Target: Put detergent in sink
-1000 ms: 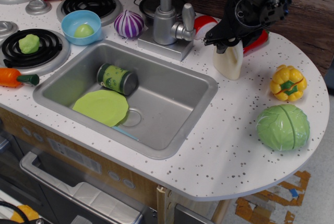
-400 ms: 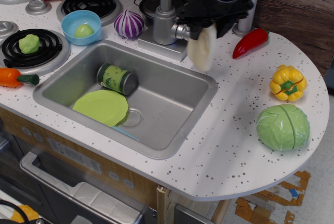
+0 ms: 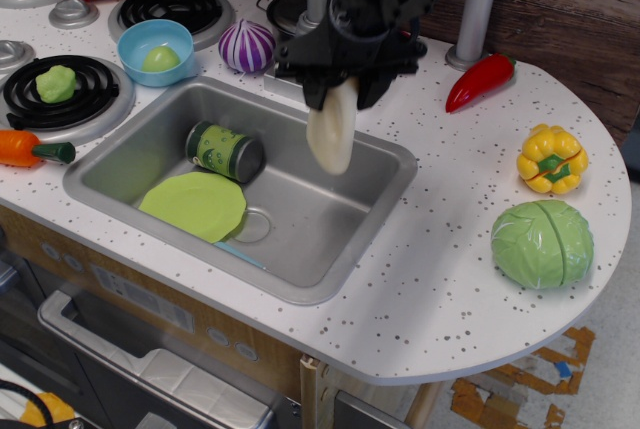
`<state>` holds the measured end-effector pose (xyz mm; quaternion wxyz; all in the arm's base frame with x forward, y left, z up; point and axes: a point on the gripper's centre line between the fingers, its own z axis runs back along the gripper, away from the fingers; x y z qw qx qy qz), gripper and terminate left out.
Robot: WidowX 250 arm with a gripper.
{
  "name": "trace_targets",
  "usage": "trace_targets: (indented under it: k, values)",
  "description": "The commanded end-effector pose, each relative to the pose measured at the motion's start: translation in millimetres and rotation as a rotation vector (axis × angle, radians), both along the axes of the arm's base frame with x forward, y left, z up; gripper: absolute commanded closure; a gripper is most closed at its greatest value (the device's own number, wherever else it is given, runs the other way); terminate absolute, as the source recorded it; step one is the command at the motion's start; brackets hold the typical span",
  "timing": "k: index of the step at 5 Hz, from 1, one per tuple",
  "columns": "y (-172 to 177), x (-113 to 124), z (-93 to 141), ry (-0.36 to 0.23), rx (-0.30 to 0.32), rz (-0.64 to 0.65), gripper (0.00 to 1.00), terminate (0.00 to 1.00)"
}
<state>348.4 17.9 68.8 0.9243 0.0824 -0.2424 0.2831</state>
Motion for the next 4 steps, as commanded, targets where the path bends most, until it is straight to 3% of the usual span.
trace_targets:
  k: [1,3,4]
  values:
    - [6.7,1.7,18.0,-0.052,0.01,-0.032,0.0,0.0]
    - [6.7,1.7,18.0,-0.052,0.01,-0.032,0.0,0.0]
    - [6.7,1.7,18.0,-0.052,0.01,-0.032,0.0,1.0]
